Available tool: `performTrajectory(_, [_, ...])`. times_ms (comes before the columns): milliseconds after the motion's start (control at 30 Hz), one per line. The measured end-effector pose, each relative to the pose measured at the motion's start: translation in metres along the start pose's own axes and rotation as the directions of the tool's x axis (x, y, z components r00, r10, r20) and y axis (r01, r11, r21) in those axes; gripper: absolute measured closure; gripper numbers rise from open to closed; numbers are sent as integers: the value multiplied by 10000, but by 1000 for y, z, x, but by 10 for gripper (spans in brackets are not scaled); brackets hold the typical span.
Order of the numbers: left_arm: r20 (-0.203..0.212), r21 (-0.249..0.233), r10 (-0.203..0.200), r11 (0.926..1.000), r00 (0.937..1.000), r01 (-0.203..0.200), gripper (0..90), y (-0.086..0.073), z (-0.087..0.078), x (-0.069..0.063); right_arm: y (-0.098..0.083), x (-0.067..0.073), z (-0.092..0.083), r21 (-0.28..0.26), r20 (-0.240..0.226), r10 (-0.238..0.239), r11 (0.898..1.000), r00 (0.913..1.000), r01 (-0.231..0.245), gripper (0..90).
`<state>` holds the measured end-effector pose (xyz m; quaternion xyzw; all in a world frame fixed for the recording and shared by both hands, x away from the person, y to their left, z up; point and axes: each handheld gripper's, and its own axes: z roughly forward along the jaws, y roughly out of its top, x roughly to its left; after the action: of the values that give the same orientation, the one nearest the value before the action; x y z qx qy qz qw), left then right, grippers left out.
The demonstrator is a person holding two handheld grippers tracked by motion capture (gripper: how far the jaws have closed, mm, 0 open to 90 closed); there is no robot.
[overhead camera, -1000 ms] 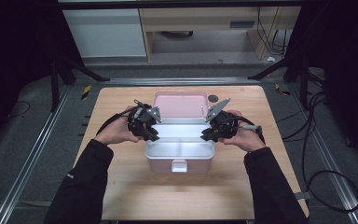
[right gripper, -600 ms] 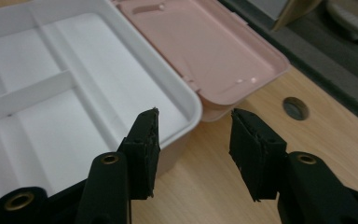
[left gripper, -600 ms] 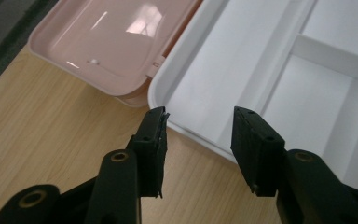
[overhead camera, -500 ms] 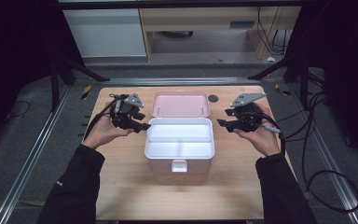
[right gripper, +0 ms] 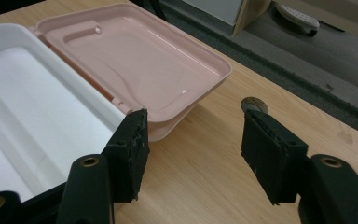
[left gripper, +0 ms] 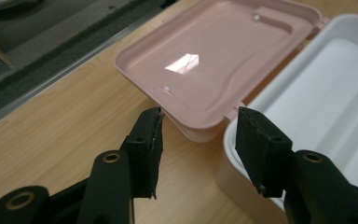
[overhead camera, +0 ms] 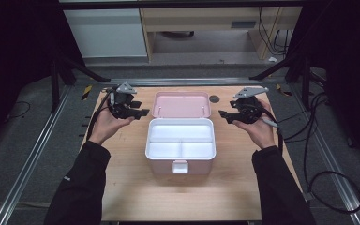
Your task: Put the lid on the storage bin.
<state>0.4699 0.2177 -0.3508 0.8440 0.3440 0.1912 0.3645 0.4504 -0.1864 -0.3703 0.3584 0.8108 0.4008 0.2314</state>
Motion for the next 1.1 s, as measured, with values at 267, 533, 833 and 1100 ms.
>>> performTrajectory(267, [-447,-355,-571,9978,9974,556,545,-1,21,13,15,-10,18,-390,22,438,9983,9990,-437,421])
performTrajectory(533, [-787,-473,-713,9966,9943,678,570,-1,45,20,27,-20,46,-346,158,762,9965,9970,-757,441])
performTrajectory(833, [-477,-570,-915,9944,9947,888,528,-3,69,23,20,-23,81,-110,-89,1260,9920,9920,-1261,445])
performTrajectory(1100, [-385,-398,-1382,9898,9897,1367,485,-6,88,24,14,-23,96,83,-237,1486,9889,9886,-1484,445])
